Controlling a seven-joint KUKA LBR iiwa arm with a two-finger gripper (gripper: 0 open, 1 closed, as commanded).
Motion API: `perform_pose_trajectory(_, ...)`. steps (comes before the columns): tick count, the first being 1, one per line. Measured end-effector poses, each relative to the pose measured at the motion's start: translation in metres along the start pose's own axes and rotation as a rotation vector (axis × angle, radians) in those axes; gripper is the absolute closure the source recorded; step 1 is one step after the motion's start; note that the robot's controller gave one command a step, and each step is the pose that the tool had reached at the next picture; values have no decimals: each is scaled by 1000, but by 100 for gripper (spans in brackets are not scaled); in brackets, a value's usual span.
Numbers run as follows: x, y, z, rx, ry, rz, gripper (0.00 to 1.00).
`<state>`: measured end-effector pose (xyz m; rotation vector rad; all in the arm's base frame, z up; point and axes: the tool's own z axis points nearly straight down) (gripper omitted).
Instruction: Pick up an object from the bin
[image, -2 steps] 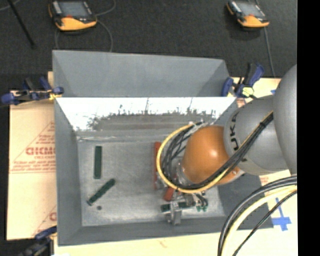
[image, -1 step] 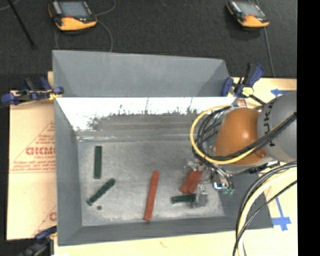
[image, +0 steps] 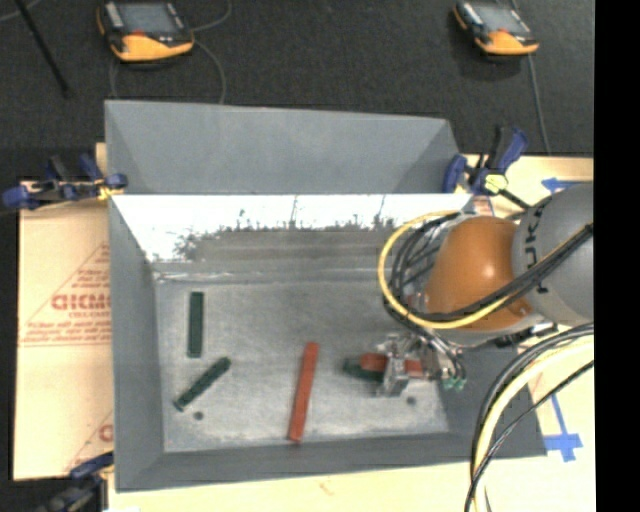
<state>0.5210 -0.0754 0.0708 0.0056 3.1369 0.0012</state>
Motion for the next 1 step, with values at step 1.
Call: perform_pose_trajectory(1, 7, -23, -143, 5, -6, -112, 100)
